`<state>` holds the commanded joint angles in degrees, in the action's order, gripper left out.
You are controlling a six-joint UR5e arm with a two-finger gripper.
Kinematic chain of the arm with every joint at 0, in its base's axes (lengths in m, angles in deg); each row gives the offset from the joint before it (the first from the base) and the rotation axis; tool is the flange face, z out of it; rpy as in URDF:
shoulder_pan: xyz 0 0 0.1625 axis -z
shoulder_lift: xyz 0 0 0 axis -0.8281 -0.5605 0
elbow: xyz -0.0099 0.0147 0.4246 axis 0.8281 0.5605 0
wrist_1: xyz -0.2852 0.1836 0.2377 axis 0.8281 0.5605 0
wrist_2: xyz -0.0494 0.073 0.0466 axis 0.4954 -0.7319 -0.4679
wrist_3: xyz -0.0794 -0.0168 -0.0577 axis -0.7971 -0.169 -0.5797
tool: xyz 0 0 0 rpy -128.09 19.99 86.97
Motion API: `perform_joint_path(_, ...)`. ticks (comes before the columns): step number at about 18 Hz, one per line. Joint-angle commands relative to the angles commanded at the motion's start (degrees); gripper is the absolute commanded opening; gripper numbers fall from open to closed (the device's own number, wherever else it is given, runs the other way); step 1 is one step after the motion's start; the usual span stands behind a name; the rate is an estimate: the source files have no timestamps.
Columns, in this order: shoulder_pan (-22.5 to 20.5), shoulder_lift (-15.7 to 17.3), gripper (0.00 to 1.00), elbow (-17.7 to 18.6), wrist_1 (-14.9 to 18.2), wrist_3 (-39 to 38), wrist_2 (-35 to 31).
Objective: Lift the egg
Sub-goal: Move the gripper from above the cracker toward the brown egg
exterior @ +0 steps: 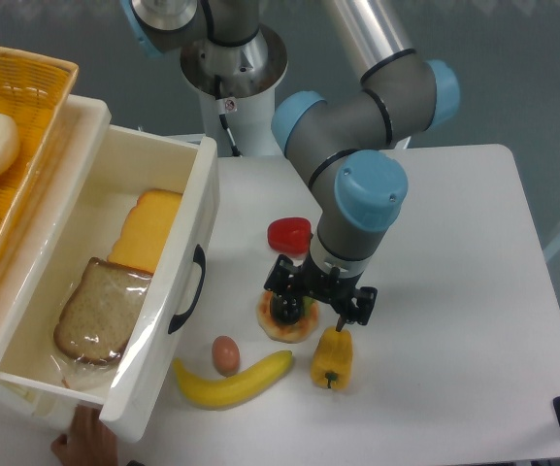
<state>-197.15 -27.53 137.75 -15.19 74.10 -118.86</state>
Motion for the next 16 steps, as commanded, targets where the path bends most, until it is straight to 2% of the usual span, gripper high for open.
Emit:
perform_joint_path(6, 2.46, -0.26, 1.0, 2.64, 0.0, -8.0, 0.0)
perform_joint_path(16, 6.24, -3.78, 1.0, 2.47, 0.0, -14.76, -0.09)
